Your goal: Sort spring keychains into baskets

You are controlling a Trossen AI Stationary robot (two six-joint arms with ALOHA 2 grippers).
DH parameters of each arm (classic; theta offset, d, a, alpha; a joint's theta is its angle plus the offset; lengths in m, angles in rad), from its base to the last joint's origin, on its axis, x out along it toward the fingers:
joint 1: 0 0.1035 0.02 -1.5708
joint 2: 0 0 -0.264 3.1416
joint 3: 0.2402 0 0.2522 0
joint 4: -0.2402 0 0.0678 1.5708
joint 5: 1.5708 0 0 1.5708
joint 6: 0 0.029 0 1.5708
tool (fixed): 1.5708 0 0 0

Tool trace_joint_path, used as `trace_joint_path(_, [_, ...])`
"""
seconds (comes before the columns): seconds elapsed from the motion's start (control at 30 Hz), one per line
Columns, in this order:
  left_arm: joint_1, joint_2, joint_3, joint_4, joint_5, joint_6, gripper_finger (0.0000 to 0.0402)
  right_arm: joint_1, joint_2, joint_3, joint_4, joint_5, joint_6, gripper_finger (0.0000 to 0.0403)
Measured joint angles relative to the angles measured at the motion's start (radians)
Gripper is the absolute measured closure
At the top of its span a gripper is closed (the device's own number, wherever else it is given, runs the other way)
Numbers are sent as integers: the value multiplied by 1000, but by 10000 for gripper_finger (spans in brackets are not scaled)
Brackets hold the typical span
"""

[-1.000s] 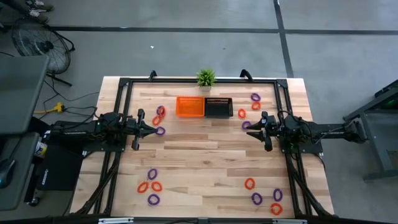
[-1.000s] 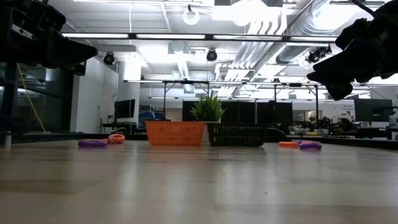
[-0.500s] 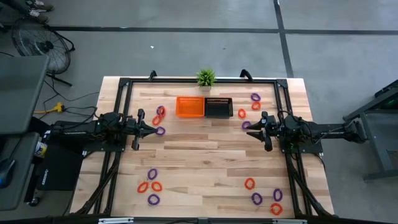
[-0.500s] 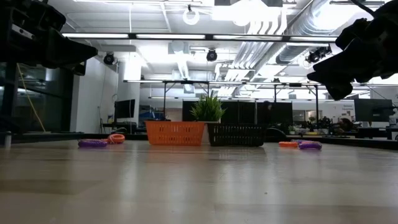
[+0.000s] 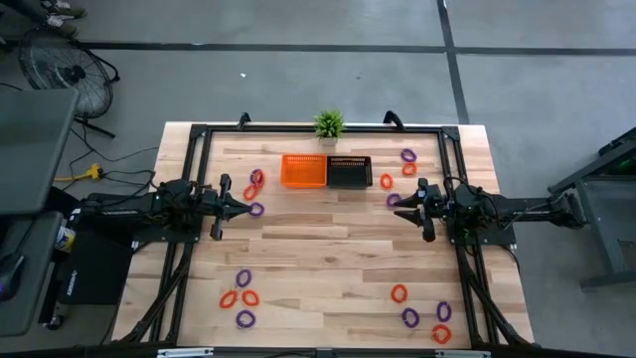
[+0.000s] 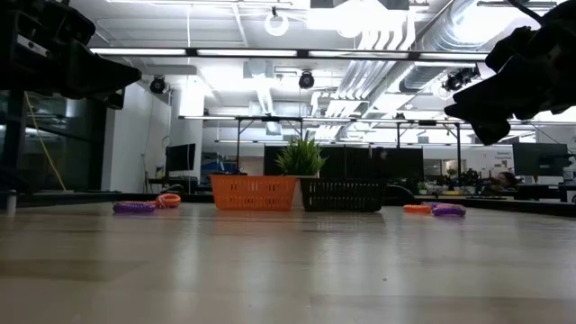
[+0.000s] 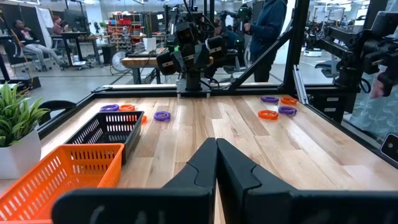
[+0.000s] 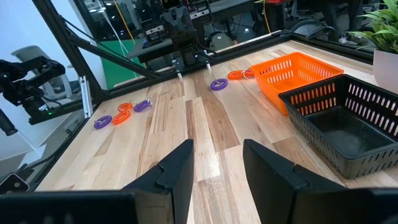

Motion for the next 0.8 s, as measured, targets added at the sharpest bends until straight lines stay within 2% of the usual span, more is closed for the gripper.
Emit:
trace_joint_path(0.33, [0, 0, 0, 0, 0, 0, 401, 0, 0, 0, 1, 8, -20, 269])
trace_joint_path(0.53, [0, 0, 0, 0, 0, 0, 401, -1, 0, 2, 9, 159, 35, 269])
trace_joint_path(0.8, [0, 0, 0, 0, 0, 0, 401, -1, 0, 3, 1, 136, 77, 269])
